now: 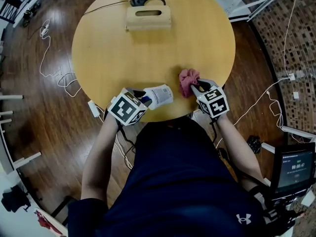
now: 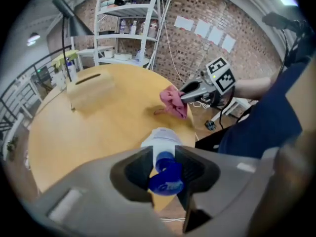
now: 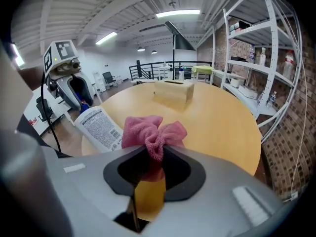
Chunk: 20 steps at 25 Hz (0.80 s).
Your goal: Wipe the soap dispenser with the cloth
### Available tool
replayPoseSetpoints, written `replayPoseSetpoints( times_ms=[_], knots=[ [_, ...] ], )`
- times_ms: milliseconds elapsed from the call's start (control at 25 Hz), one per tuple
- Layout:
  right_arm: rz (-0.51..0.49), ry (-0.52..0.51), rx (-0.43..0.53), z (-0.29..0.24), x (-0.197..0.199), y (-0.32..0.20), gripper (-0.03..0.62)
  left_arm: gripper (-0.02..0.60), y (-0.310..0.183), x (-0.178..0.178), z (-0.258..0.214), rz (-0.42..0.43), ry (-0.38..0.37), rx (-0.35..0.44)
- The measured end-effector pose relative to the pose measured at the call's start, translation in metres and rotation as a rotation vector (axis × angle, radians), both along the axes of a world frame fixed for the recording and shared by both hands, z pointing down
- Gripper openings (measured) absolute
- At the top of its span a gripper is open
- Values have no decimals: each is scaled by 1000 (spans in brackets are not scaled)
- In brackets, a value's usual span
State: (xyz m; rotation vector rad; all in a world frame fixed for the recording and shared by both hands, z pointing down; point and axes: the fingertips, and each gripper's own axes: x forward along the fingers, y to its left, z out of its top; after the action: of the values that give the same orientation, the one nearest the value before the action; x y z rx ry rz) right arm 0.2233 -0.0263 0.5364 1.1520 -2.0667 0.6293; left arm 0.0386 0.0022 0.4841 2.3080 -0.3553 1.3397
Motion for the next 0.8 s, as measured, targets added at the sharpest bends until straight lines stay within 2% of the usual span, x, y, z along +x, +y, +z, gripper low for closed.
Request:
replayPoseSetpoints(
  times_ms=[80, 160, 280, 360, 560, 680, 800],
  knots=[
    [-23, 29, 10, -4, 13, -8, 81, 135, -13, 22, -13, 20, -27, 44],
    [-45, 63, 28, -7, 21, -18, 81, 134, -27, 43, -21, 83, -72, 104],
    [-76, 88, 36, -8, 21, -31, 81, 135, -39, 61, -22, 206, -195, 187],
    [-109, 108, 30, -5, 17, -36, 81, 135, -44, 66, -21, 241, -253, 222],
    [-162, 173, -47, 18, 11, -39, 83, 135, -59, 58, -15, 173, -287, 276],
    [-135, 164, -122, 45, 0, -41, 84, 135, -72, 55, -16, 107, -264, 311],
    [-82, 142, -136, 59, -3, -41, 97, 140, -86, 65, -18, 42, -211, 363]
  ],
)
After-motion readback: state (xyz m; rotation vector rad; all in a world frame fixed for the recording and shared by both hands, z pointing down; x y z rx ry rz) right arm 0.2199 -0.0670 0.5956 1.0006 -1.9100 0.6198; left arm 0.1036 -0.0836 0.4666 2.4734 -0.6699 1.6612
